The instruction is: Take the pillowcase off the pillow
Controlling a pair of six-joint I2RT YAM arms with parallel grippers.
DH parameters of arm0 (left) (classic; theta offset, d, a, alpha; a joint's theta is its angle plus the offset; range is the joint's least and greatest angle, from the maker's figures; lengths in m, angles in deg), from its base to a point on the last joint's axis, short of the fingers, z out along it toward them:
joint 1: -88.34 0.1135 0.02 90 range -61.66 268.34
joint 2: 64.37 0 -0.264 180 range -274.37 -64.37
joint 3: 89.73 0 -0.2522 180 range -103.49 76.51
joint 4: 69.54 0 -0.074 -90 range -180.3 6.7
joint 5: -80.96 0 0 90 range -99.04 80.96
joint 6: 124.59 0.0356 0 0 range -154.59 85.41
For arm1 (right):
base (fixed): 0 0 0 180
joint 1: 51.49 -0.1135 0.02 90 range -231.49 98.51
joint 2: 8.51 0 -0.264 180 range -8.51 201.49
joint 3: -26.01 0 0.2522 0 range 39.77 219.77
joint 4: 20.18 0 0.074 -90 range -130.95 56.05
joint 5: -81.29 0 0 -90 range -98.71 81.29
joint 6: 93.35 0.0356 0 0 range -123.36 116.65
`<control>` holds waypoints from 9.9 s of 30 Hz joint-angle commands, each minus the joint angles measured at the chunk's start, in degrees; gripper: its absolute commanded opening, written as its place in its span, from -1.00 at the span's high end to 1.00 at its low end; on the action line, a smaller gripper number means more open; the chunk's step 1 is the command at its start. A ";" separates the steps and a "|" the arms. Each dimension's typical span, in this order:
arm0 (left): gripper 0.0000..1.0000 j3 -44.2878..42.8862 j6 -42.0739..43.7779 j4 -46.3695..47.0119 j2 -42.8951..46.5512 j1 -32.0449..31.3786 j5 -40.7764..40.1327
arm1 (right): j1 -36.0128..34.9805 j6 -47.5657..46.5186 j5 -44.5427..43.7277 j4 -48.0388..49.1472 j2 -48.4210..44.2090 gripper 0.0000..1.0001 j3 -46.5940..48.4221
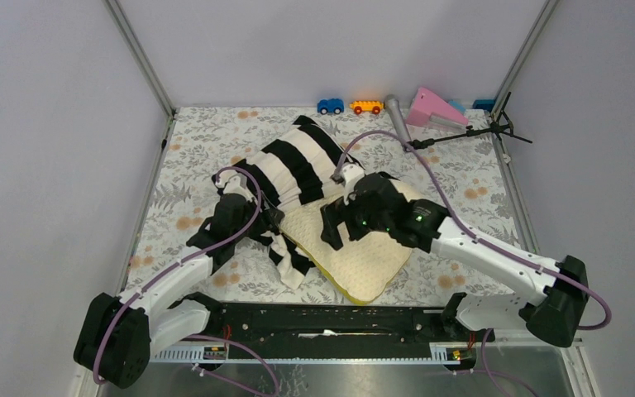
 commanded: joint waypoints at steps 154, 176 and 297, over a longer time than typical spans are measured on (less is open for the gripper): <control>1.00 -31.41 16.16 -34.35 10.80 9.16 12.53 | -9.31 -13.05 -12.35 6.22 3.95 -0.99 8.29; 1.00 -30.28 13.02 -36.02 11.67 9.16 2.09 | -7.90 -6.21 -27.16 11.67 -0.57 1.00 0.66; -0.35 -29.18 -4.18 4.96 -16.61 9.08 -17.27 | 29.44 -1.19 -10.91 40.43 -34.52 -0.99 -37.25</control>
